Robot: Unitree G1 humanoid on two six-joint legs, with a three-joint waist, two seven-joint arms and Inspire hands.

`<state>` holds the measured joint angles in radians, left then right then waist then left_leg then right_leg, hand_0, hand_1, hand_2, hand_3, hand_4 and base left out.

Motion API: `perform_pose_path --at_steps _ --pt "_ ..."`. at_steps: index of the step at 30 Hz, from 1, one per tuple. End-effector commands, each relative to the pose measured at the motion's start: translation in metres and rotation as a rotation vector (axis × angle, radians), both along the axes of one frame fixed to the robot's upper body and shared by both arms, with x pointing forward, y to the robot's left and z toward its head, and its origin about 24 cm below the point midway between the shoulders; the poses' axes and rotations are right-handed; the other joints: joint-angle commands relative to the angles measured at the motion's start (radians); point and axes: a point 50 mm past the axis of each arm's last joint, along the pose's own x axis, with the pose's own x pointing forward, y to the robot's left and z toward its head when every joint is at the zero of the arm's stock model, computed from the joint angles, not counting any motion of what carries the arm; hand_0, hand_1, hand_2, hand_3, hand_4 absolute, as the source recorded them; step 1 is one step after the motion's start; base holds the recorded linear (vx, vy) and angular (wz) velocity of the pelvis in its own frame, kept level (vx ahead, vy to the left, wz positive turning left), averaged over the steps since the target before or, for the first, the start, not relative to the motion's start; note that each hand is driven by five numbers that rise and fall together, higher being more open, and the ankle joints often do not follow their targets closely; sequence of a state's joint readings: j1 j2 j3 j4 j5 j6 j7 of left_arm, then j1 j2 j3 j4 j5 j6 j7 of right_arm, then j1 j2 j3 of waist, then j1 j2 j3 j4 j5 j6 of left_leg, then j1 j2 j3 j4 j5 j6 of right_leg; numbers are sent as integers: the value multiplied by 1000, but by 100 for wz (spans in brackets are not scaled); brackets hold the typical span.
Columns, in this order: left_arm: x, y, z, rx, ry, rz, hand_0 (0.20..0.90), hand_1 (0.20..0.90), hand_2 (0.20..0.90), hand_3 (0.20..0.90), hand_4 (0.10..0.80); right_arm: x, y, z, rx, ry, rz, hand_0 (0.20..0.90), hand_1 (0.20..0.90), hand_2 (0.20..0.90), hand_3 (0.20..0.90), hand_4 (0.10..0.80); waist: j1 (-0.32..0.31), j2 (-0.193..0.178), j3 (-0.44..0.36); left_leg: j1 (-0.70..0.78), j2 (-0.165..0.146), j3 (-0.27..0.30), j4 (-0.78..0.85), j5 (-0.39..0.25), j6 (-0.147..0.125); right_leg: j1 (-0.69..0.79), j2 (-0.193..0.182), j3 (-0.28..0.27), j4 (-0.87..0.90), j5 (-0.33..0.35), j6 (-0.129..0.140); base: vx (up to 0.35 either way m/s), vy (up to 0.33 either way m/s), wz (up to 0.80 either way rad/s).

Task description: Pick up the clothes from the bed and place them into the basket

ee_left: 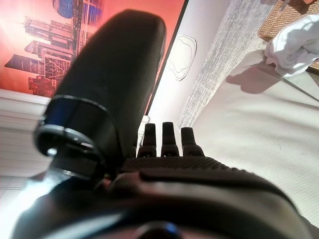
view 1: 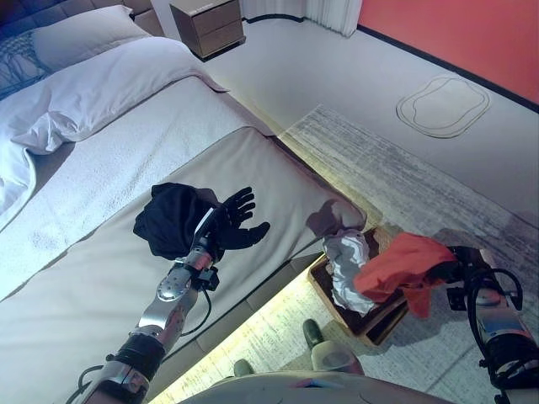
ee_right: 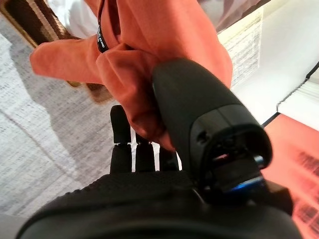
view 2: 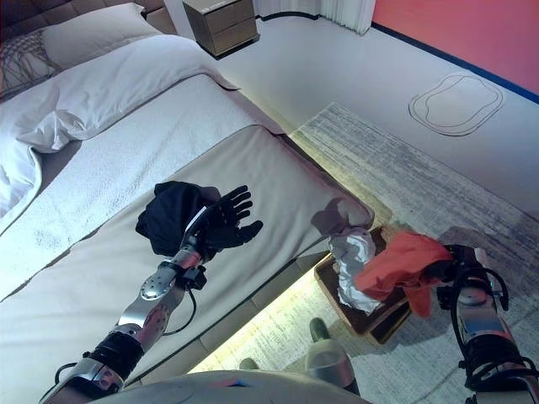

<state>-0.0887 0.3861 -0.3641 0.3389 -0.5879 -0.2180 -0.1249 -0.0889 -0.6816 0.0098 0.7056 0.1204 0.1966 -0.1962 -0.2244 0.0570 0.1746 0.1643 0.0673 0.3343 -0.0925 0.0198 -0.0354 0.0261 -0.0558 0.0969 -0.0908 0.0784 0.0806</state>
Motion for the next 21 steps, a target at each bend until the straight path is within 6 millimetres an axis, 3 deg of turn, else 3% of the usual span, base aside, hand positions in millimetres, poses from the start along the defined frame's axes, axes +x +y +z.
perform_pose_path --at_steps 1,8,21 --pt "21 -13 33 -32 -191 -55 900 900 900 900 800 43 -8 54 -149 -243 38 900 900 900 900 800 15 -4 -16 -9 26 0 39 -113 -6 -44 -1 -8 29 -19 20 0 0 0" --pt "20 -13 33 -40 -195 -59 900 900 900 900 800 44 -3 57 -161 -272 61 900 900 900 900 800 16 3 -12 -8 25 -9 27 -106 -8 -44 -1 -13 28 -21 20 0 1 1" --pt "17 -7 32 -36 -186 -40 900 900 900 900 800 47 12 58 -156 -317 125 900 900 900 900 800 37 -19 -16 -9 27 -41 22 -99 -7 -32 -4 -28 30 -22 17 8 -8 5"
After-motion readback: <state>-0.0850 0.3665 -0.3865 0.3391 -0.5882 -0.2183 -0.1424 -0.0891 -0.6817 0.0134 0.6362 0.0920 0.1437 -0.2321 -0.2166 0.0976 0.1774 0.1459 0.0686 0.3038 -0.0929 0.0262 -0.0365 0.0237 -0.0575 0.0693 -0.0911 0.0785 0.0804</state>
